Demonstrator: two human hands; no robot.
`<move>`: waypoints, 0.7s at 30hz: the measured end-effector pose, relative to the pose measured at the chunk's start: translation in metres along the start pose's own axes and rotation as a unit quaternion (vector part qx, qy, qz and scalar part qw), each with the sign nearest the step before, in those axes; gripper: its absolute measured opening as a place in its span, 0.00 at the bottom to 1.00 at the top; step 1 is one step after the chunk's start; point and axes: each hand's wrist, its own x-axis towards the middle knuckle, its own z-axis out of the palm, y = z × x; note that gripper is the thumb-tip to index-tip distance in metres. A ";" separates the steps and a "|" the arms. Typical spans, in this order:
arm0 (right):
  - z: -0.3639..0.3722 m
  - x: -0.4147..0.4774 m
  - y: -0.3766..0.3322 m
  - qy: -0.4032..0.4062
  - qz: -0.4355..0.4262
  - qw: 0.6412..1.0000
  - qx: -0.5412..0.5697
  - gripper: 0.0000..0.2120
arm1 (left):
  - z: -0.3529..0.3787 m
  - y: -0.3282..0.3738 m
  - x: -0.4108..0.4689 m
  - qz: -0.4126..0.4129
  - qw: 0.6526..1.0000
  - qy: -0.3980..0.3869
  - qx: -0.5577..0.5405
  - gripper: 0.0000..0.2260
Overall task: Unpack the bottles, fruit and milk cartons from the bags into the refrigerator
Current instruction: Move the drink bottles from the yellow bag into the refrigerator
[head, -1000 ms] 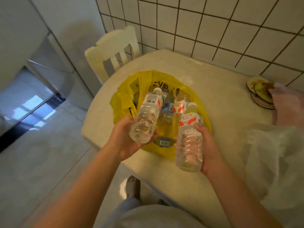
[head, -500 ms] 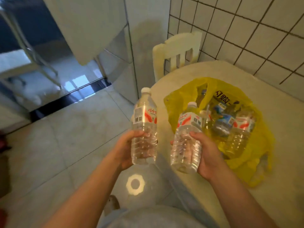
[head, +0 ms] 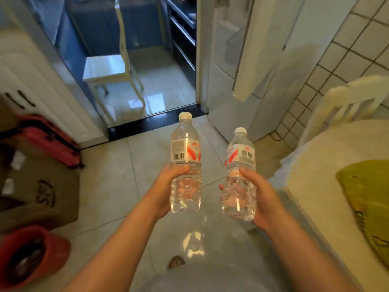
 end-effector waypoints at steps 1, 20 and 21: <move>0.020 0.013 0.003 0.001 -0.004 1.000 -0.005 0.38 | -0.018 0.014 0.000 0.013 1.000 0.012 0.007 0.17; 0.272 0.326 -0.095 -0.069 -0.064 0.992 -0.090 0.31 | -0.189 0.227 0.183 0.125 0.965 0.218 0.079 0.29; 0.284 0.346 -0.111 -0.064 -0.089 0.988 -0.106 0.28 | -0.191 0.245 0.203 0.129 0.963 0.222 0.079 0.32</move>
